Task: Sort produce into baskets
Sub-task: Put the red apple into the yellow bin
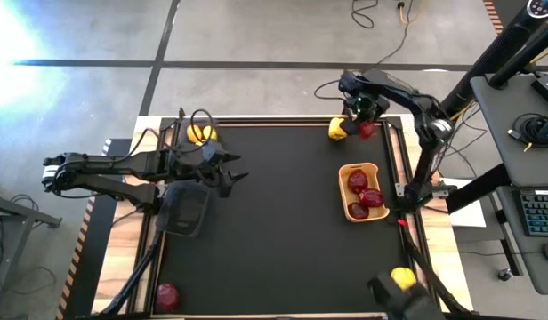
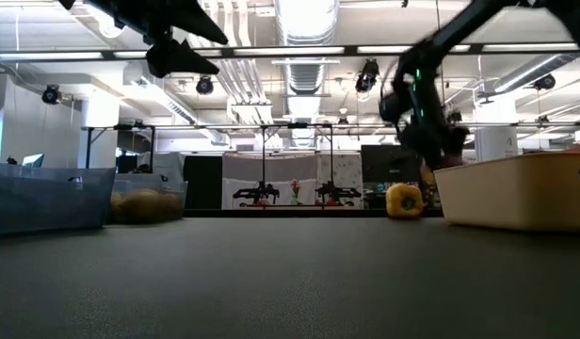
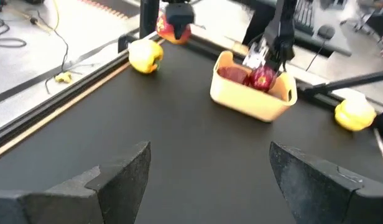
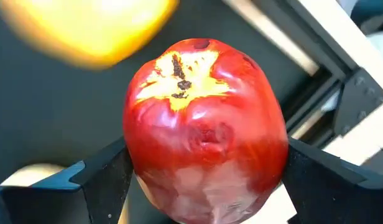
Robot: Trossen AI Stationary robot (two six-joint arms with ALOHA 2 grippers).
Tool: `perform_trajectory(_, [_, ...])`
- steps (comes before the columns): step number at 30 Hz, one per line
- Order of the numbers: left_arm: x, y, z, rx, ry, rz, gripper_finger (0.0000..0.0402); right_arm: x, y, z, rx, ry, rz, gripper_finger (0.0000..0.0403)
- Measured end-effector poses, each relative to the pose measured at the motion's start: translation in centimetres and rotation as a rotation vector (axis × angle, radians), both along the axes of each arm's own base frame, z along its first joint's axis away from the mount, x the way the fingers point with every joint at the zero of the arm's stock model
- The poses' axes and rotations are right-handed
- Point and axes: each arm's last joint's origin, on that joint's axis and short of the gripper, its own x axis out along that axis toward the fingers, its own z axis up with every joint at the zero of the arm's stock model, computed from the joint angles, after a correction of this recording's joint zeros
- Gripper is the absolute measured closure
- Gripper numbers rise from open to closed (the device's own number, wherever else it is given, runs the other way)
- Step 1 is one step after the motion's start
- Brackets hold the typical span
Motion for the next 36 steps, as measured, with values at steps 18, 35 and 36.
perform_trajectory(18, [0.8, -0.9, 2.6, -0.043, -0.301, -0.029, 0.0092, 2.6, 20.8, 6.7, -0.044, -0.132, 0.091, 0.0054])
perform_trajectory(35, [0.5, -3.9, 1.9, -0.103, -0.218, -0.170, 0.0092, 1.7, 20.6, -2.0, -0.135, -0.049, 0.088, 0.0047])
perform_trajectory(36, [0.5, -3.9, 1.8, -0.104, -0.212, -0.169, 0.0092, 1.8, 20.6, -2.0, -0.135, -0.070, 0.083, 0.0047])
